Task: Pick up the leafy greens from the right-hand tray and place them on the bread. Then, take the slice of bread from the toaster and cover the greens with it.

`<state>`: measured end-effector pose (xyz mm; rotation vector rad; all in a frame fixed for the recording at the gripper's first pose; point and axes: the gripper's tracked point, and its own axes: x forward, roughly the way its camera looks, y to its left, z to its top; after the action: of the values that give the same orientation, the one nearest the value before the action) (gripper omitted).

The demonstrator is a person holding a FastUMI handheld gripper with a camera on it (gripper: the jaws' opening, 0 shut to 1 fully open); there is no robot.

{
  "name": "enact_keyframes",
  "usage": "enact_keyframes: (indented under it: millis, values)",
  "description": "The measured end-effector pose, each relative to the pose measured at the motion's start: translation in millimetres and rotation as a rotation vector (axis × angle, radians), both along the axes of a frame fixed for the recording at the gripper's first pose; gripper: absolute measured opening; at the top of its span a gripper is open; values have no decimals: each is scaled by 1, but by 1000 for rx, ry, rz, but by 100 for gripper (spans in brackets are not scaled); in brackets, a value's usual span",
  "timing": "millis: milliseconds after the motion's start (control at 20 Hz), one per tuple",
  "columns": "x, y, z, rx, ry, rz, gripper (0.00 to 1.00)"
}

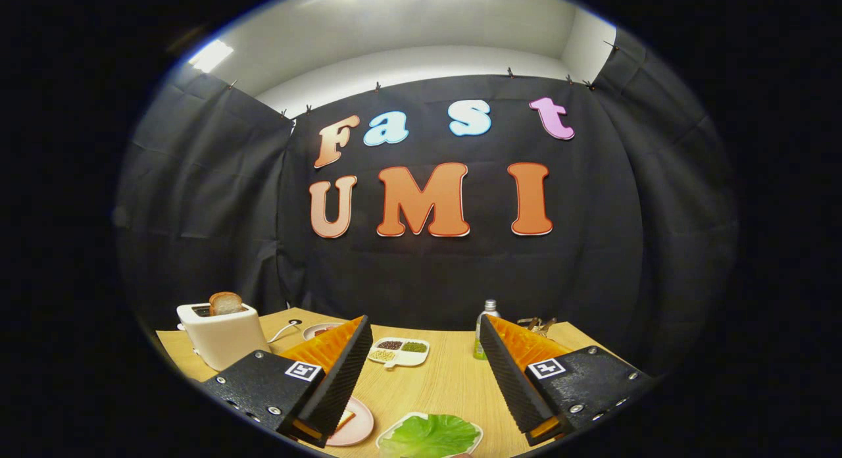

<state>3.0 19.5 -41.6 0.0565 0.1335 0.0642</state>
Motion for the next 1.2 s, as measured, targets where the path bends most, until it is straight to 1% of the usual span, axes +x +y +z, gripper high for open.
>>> enact_keyframes:
  millis: [200,500,600,850,1200]
  values:
    - [3,5,-26,32,118,8,98]
    - [0,9,-80,62,388,8,98]
    - [-3,6,-98,55,468,-9,98]
    - [-7,-3,-139,89,643,-68,99]
    - [-20,2,-187,136,851,-97,98]
